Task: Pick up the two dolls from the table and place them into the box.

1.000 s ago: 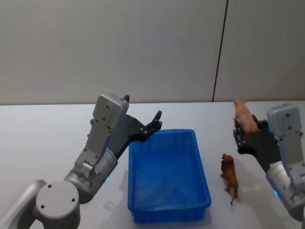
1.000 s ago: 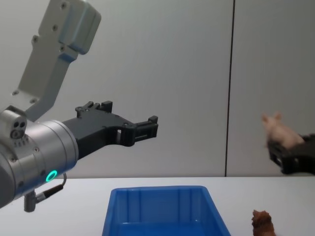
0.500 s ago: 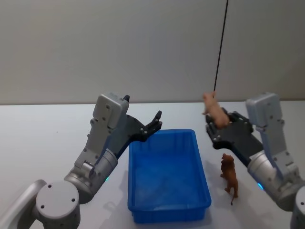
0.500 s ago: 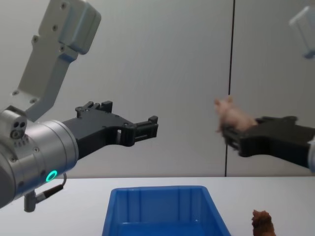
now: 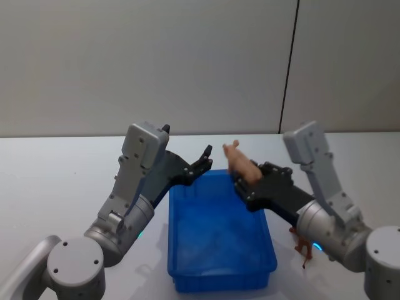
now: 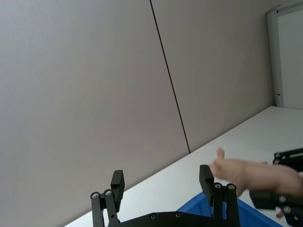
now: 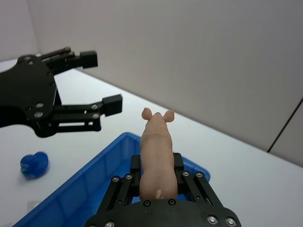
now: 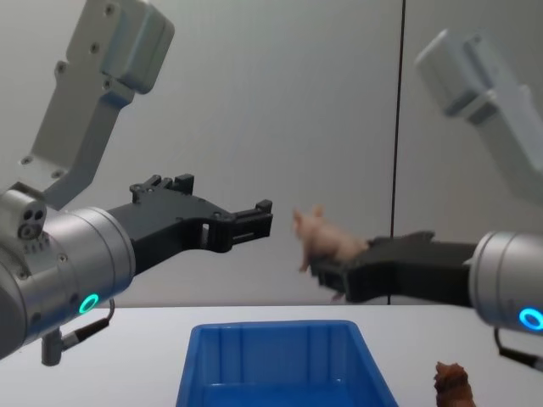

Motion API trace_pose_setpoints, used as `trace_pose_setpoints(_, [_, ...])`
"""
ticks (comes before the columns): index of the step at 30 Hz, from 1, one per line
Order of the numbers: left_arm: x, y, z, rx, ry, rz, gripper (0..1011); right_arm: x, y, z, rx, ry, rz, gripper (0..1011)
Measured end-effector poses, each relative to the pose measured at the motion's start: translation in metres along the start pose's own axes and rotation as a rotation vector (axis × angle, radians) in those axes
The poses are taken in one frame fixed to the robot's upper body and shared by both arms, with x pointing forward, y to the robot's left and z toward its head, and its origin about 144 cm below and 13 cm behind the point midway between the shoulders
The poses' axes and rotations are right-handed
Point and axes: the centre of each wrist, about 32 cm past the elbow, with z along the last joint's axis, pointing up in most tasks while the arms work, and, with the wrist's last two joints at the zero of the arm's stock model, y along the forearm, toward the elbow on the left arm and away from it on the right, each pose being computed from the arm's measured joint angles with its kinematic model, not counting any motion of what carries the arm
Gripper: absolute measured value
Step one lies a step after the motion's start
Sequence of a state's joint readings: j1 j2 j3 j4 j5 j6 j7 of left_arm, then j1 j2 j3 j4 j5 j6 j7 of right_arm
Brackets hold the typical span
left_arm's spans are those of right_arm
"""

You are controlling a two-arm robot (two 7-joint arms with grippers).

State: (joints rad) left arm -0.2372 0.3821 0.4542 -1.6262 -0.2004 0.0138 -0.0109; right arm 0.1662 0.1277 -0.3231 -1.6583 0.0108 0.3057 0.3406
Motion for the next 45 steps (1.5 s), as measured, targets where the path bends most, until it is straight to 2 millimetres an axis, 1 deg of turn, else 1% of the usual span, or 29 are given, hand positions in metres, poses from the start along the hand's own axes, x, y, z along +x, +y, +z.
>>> trace_pose_setpoints(9, [0.000, 0.000, 0.000, 0.000, 0.000, 0.000, 1003, -0.004, 0.013, -0.001, -0.107, 0.000, 0.047, 384])
trace_pose_setpoints(10, [0.000, 0.000, 0.000, 0.000, 0.000, 0.000, 1003, -0.004, 0.013, -0.001, -0.113, 0.000, 0.049, 398])
trace_pose_setpoints(11, [0.000, 0.000, 0.000, 0.000, 0.000, 0.000, 1003, -0.005, 0.015, -0.001, -0.124, -0.001, 0.053, 439])
trace_pose_setpoints(12, [0.000, 0.000, 0.000, 0.000, 0.000, 0.000, 1003, -0.005, 0.016, -0.001, -0.131, -0.001, 0.055, 450])
trace_pose_setpoints(14, [0.000, 0.000, 0.000, 0.000, 0.000, 0.000, 1003, -0.005, 0.017, -0.001, -0.144, -0.002, 0.059, 541])
trace_pose_setpoints(15, [0.000, 0.000, 0.000, 0.000, 0.000, 0.000, 1003, -0.005, 0.018, -0.001, -0.147, -0.002, 0.060, 541])
trace_pose_setpoints(16, [0.000, 0.000, 0.000, 0.000, 0.000, 0.000, 1003, -0.006, 0.019, -0.001, -0.155, -0.002, 0.063, 599])
trace_pose_setpoints(18, [0.000, 0.000, 0.000, 0.000, 0.000, 0.000, 1003, -0.006, 0.020, -0.001, -0.162, -0.002, 0.065, 657])
trace_pose_setpoints(20, [0.000, 0.000, 0.000, 0.000, 0.000, 0.000, 1003, -0.006, 0.021, -0.001, -0.171, -0.002, 0.067, 745])
trace_pose_setpoints(21, [0.000, 0.000, 0.000, 0.000, 0.000, 0.000, 1003, -0.006, 0.021, -0.001, -0.174, -0.002, 0.068, 745])
trace_pose_setpoints(22, [0.000, 0.000, 0.000, 0.000, 0.000, 0.000, 1003, -0.006, 0.021, -0.001, -0.176, -0.002, 0.069, 783])
trace_pose_setpoints(24, [0.000, 0.000, 0.000, 0.000, 0.000, 0.000, 1003, -0.007, 0.022, -0.001, -0.179, -0.002, 0.070, 822])
trace_pose_setpoints(25, [0.000, 0.000, 0.000, 0.000, 0.000, 0.000, 1003, -0.007, 0.022, -0.001, -0.184, -0.003, 0.071, 875])
trace_pose_setpoints(27, [0.000, 0.000, 0.000, 0.000, 0.000, 0.000, 1003, -0.007, 0.023, -0.002, -0.188, -0.003, 0.072, 910])
trace_pose_setpoints(28, [0.000, 0.000, 0.000, 0.000, 0.000, 0.000, 1003, -0.007, 0.023, -0.002, -0.188, -0.003, 0.072, 957])
trace_pose_setpoints(31, [0.000, 0.000, 0.000, 0.000, 0.000, 0.000, 1003, -0.006, 0.022, -0.002, -0.189, -0.004, 0.070, 1001])
trace_pose_setpoints(34, [0.000, 0.000, 0.000, 0.000, 0.000, 0.000, 1003, -0.003, 0.018, -0.001, -0.187, -0.002, 0.063, 1001])
trace_pose_setpoints(39, [0.000, 0.000, 0.000, 0.000, 0.000, 0.000, 1003, 0.005, 0.001, -0.004, -0.191, 0.020, 0.022, 1001])
trace_pose_setpoints(45, [0.000, 0.000, 0.000, 0.000, 0.000, 0.000, 1003, 0.009, -0.019, -0.007, -0.208, 0.053, -0.016, 1001])
